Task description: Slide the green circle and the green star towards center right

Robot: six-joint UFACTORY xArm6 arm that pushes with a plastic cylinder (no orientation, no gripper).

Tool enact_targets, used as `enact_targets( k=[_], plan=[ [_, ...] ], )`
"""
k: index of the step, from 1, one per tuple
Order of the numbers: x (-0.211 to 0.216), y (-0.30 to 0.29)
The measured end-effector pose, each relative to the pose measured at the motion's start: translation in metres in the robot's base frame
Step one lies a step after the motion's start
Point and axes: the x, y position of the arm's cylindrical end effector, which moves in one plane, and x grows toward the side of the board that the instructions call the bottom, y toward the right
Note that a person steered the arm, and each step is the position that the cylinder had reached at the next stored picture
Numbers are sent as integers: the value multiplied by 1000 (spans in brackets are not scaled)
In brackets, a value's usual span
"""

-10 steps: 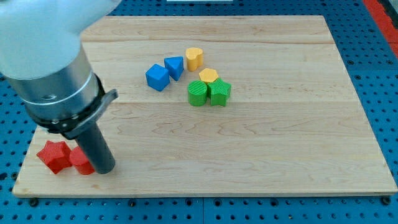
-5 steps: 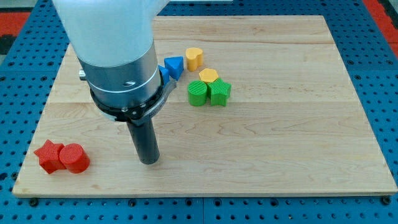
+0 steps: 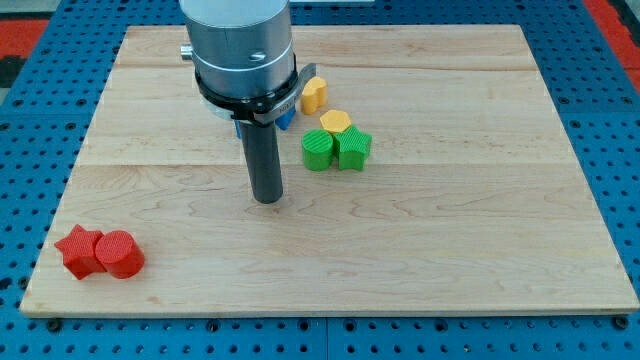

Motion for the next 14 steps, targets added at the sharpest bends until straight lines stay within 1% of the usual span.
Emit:
enact_targets(
  k=[1,2,3,4,5,6,7,9,10,11,12,14],
  plan=[
    [-4,1],
    [-5,25],
    [-12,19],
    [-31,-17],
    [-63,-18],
    [-67,21],
    [-44,67],
    [-10,76],
    [-11,119],
    [-33,145],
    [-46,153],
    [-54,155]
  ],
)
